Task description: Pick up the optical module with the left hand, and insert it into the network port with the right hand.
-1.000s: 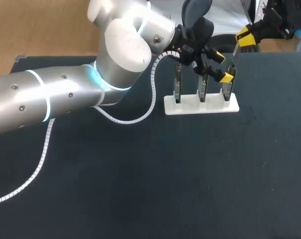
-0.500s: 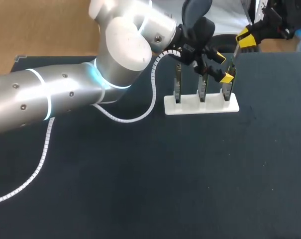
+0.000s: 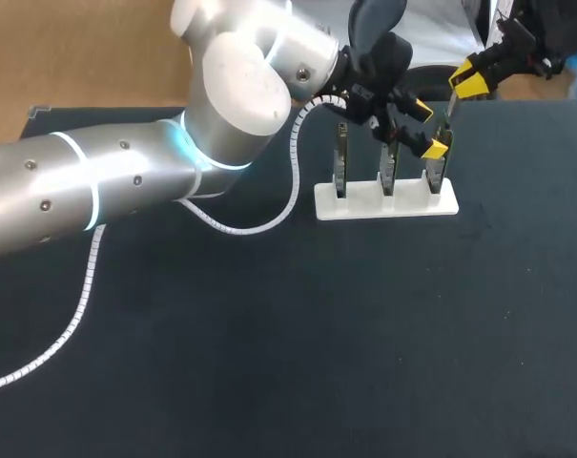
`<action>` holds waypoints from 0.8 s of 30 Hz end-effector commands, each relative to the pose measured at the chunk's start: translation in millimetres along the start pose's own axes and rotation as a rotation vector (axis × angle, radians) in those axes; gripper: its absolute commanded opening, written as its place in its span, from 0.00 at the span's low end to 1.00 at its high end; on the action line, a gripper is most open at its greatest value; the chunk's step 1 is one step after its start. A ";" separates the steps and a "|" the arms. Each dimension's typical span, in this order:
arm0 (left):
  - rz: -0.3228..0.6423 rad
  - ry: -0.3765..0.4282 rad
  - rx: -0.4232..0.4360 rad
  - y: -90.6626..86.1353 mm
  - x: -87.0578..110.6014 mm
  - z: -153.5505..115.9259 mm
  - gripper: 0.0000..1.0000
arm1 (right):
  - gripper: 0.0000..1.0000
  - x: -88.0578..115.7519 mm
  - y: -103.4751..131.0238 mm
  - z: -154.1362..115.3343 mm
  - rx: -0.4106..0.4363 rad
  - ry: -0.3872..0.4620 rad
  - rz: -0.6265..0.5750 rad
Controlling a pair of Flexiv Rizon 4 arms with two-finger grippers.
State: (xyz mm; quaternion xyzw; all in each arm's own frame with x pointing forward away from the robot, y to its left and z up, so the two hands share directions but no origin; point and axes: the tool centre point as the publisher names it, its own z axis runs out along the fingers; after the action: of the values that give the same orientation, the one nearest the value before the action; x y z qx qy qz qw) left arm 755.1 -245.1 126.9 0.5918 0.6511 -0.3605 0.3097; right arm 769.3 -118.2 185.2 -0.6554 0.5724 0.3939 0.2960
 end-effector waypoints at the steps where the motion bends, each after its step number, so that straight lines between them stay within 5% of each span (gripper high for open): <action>1: -0.002 0.006 0.004 2.5 -1.5 1.1 1.00 | 0.00 -1.5 3.3 7.5 0.007 0.052 -0.012; 24: -0.002 0.006 0.004 2.5 -1.5 1.1 1.00 | 0.00 4.2 1.3 13.1 0.020 0.085 -0.003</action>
State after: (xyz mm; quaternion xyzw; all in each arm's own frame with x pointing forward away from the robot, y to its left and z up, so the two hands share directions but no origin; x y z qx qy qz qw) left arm 755.1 -245.2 126.8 0.5918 0.6511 -0.3605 0.3097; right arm 770.9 -111.7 174.2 -0.6699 0.5846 0.3651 0.2760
